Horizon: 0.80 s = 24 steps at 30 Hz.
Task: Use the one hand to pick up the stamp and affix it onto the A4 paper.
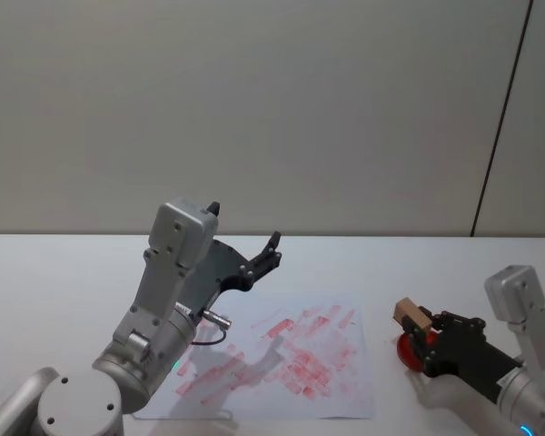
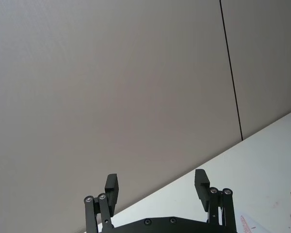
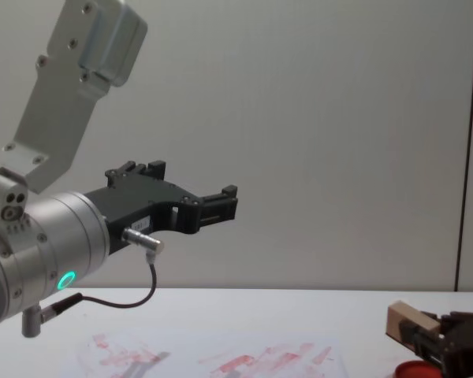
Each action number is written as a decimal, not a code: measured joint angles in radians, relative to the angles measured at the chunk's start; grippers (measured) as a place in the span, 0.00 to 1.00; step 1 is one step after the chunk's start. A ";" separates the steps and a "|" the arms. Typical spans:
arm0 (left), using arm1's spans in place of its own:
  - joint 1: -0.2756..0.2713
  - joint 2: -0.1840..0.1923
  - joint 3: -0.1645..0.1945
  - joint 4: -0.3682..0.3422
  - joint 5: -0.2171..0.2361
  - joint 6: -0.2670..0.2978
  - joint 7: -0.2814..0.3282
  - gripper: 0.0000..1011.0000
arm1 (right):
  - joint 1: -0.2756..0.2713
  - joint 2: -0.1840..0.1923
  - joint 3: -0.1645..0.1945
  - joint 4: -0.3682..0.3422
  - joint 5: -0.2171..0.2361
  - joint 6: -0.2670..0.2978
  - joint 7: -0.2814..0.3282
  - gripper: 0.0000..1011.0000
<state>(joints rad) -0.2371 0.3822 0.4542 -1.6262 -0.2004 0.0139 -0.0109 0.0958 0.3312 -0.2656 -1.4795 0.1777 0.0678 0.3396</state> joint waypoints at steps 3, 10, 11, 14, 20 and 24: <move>0.000 0.000 0.000 0.000 0.000 0.000 0.000 0.99 | 0.006 0.001 0.002 0.014 -0.007 0.004 -0.002 0.21; 0.000 0.000 0.000 0.000 0.000 0.000 0.000 0.99 | 0.019 -0.001 0.004 0.044 -0.020 0.012 -0.004 0.21; 0.000 0.000 0.000 0.000 0.000 0.000 0.000 0.99 | 0.020 -0.002 0.004 0.046 -0.021 0.013 -0.004 0.21; 0.000 0.000 0.000 0.000 0.000 0.000 0.000 0.99 | 0.025 -0.004 0.004 0.056 -0.026 0.017 -0.004 0.21; 0.000 0.000 0.000 0.000 0.000 0.000 0.000 0.99 | 0.031 -0.006 0.003 0.068 -0.033 0.027 -0.003 0.23; 0.000 0.000 0.000 0.000 0.000 0.000 0.000 0.99 | 0.034 -0.006 0.002 0.073 -0.036 0.033 -0.002 0.35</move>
<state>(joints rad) -0.2372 0.3822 0.4542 -1.6262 -0.2004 0.0139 -0.0109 0.1299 0.3252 -0.2631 -1.4067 0.1412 0.1004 0.3372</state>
